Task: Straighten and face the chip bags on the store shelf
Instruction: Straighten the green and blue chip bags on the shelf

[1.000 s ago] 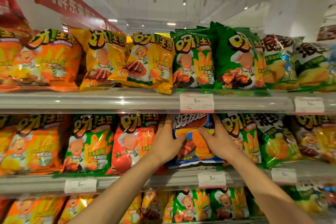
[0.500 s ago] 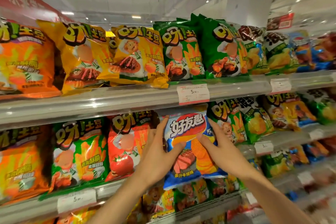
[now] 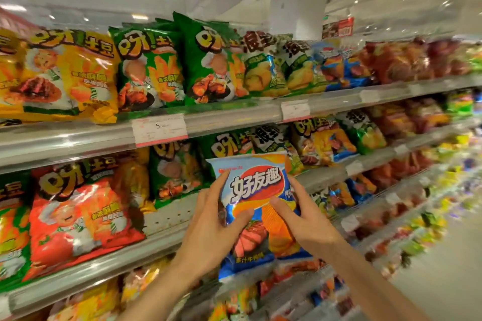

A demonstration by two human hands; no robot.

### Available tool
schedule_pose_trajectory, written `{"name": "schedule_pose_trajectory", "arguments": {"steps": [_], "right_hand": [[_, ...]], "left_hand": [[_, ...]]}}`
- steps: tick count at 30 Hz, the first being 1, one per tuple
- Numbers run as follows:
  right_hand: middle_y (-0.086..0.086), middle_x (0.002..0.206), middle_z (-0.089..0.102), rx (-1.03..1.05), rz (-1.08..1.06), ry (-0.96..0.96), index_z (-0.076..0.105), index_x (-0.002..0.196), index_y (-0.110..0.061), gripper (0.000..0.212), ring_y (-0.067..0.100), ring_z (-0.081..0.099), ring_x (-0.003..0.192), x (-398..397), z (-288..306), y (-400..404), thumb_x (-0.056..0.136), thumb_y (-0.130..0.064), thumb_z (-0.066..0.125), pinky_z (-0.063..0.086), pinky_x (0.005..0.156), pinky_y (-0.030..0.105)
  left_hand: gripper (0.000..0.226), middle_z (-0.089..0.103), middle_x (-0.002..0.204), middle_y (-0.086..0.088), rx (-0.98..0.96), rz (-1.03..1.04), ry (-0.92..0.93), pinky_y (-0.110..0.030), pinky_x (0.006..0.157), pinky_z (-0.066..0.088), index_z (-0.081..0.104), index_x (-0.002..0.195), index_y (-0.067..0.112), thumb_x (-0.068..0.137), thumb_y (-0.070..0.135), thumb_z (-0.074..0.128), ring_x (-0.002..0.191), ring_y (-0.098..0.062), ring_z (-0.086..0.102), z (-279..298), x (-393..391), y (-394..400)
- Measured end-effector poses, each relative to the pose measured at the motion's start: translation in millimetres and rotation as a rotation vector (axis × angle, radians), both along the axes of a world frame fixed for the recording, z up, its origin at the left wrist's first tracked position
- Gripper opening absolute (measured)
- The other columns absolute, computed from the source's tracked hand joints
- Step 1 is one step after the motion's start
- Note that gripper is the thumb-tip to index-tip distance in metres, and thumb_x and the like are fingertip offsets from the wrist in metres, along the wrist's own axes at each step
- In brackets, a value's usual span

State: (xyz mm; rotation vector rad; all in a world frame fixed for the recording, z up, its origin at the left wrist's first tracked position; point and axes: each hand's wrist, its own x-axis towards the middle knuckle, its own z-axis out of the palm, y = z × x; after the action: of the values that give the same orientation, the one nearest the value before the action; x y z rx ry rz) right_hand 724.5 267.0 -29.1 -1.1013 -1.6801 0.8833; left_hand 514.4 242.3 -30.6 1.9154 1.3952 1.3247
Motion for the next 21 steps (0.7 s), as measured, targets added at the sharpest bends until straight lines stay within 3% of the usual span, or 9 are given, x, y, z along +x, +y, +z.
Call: {"name": "schedule_pose_trajectory", "arguments": {"steps": [3,5,8,11,15,18,21], "right_hand": [[-0.035,0.134,0.048,-0.019,-0.032,0.019,0.029,0.144,-0.054,0.067,-0.01,0.045,0.127,62.3,-4.4,9.9,0.085,-0.066,0.058,0.046,0.107,0.036],[-0.03,0.136,0.049,-0.024,-0.042,0.018,0.031,0.143,-0.053,0.066,-0.009,0.047,0.126,100.6,-8.6,15.4,0.084,-0.065,0.058,0.046,0.106,0.036],[-0.029,0.144,0.042,-0.043,-0.09,-0.005,0.024,0.147,-0.053,0.074,-0.012,0.041,0.129,151.1,-13.2,23.4,0.083,-0.071,0.056,0.044,0.107,0.032],[-0.026,0.15,0.036,-0.055,-0.158,-0.021,0.019,0.15,-0.051,0.084,-0.003,0.036,0.136,194.8,-18.0,41.1,0.079,-0.078,0.054,0.039,0.112,0.038],[-0.025,0.146,0.042,-0.06,-0.184,0.01,0.024,0.147,-0.055,0.081,0.002,0.043,0.133,242.7,-24.9,72.3,0.077,-0.079,0.056,0.043,0.109,0.045],[-0.022,0.144,0.046,-0.076,-0.202,0.008,0.024,0.148,-0.053,0.081,0.003,0.049,0.129,275.0,-28.4,99.9,0.078,-0.079,0.056,0.047,0.105,0.042],[-0.025,0.125,0.057,-0.071,-0.21,0.031,0.034,0.14,-0.05,0.054,-0.01,0.059,0.106,307.3,-24.7,132.6,0.091,-0.055,0.057,0.054,0.086,0.022]], "left_hand": [[0.084,0.035,0.137,0.027,0.028,-0.032,0.009,-0.041,0.102,0.05,0.017,0.147,0.06,0.078,0.072,0.063,0.126,0.011,0.04,-2.5,57.8,16.4],[0.083,0.033,0.135,0.033,0.004,-0.074,0.003,-0.039,0.104,0.049,0.018,0.147,0.06,0.079,0.07,0.064,0.125,0.018,0.036,-3.9,94.3,25.5],[0.084,0.032,0.126,0.041,-0.041,-0.131,-0.01,-0.039,0.1,0.052,0.018,0.142,0.067,0.072,0.078,0.062,0.122,0.002,0.05,-5.0,142.7,42.6],[0.086,0.036,0.132,0.028,-0.051,-0.16,-0.002,-0.039,0.1,0.052,0.017,0.143,0.066,0.072,0.078,0.063,0.12,-0.006,0.055,-6.1,184.7,68.4],[0.083,0.036,0.137,0.02,-0.058,-0.218,0.013,-0.035,0.101,0.051,0.017,0.147,0.06,0.082,0.064,0.068,0.123,-0.004,0.053,-8.6,233.1,106.1],[0.08,0.037,0.133,0.02,-0.077,-0.231,0.004,-0.031,0.097,0.054,0.018,0.146,0.059,0.083,0.061,0.068,0.117,0.002,0.054,-12.7,267.0,139.9],[0.08,0.031,0.131,0.022,-0.076,-0.234,-0.006,-0.005,0.086,0.046,0.019,0.15,0.051,0.087,0.051,0.069,0.109,0.027,0.042,-15.4,305.8,179.1]]}}
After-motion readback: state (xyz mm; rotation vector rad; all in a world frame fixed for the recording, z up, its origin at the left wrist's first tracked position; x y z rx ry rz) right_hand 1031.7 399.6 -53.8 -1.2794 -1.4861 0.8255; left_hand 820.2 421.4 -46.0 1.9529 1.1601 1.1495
